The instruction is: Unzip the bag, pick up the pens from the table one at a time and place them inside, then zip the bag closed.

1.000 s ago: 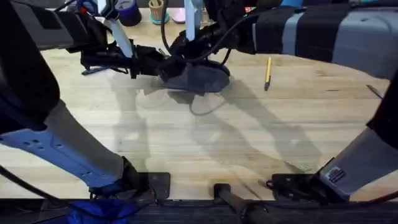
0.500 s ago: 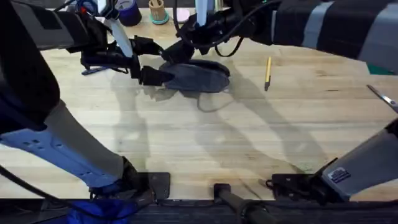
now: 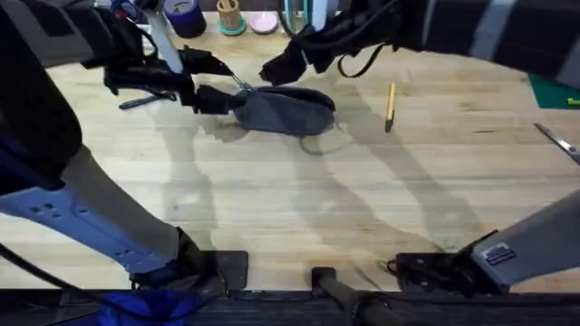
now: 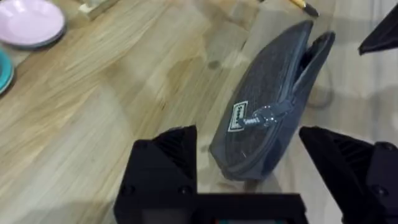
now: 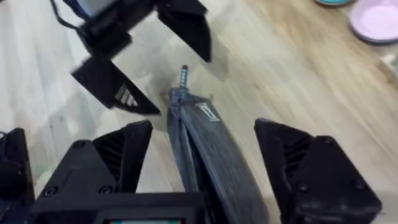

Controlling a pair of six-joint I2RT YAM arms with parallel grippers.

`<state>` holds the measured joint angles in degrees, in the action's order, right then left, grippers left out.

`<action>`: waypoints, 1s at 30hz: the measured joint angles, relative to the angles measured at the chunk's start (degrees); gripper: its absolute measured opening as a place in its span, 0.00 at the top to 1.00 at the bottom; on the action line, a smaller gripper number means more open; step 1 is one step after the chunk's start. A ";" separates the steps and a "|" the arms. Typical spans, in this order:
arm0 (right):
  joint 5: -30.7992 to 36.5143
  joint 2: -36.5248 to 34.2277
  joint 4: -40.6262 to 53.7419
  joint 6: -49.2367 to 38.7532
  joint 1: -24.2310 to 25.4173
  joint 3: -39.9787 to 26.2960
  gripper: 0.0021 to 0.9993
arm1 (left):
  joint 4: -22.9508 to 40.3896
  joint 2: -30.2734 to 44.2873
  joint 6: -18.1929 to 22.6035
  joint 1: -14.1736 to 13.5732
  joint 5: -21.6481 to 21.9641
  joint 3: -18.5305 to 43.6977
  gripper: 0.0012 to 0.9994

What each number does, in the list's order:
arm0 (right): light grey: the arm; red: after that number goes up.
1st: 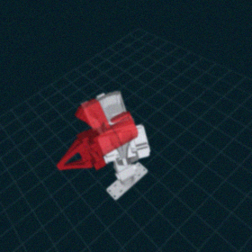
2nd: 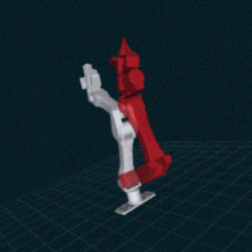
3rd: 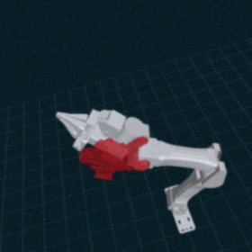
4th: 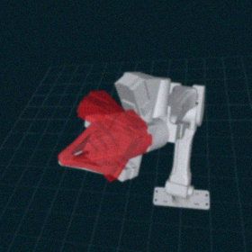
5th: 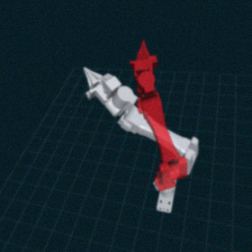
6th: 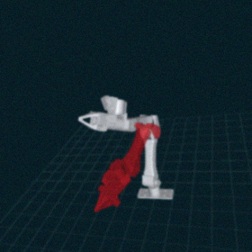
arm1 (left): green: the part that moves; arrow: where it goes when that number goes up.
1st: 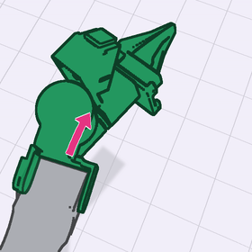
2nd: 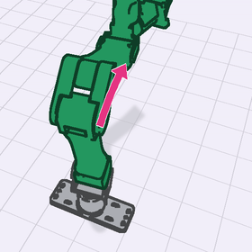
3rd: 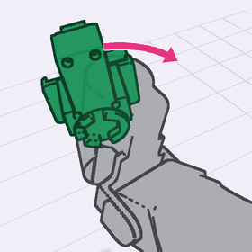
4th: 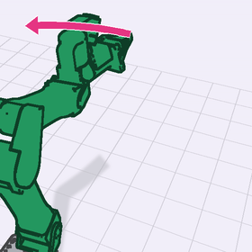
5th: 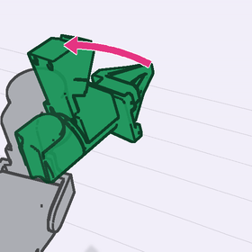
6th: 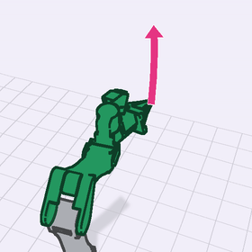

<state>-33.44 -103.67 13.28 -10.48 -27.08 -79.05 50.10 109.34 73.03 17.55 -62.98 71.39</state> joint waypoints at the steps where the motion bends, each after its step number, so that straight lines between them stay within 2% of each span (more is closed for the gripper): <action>1: 0.57 0.85 0.85 0.00 0.35 0.00 0.00 | 1.47 0.00 -0.71 0.28 0.25 1.15 0.00; 10: 4.04 8.80 6.75 -0.03 2.48 0.00 0.00 | 13.95 0.00 -2.74 0.60 3.99 11.44 0.00; 15: 4.76 12.94 10.87 -0.05 3.96 0.00 0.00 | 19.48 0.00 -6.27 0.60 5.16 17.88 0.00; 18: 4.92 14.76 12.56 -0.03 5.16 0.00 0.00 | 22.66 0.00 -10.06 0.51 7.87 21.95 0.00; 22: 5.19 16.27 12.94 -0.05 6.49 0.00 0.00 | 24.80 0.00 -16.65 -0.46 13.62 26.62 0.00; 30: 5.19 16.55 13.02 -0.05 6.75 0.00 0.00 | 25.86 -3.44 -26.41 -4.13 22.63 27.76 0.00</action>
<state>-28.25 -87.11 26.30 -10.52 -20.34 -79.05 75.96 105.90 46.63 13.42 -40.36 99.15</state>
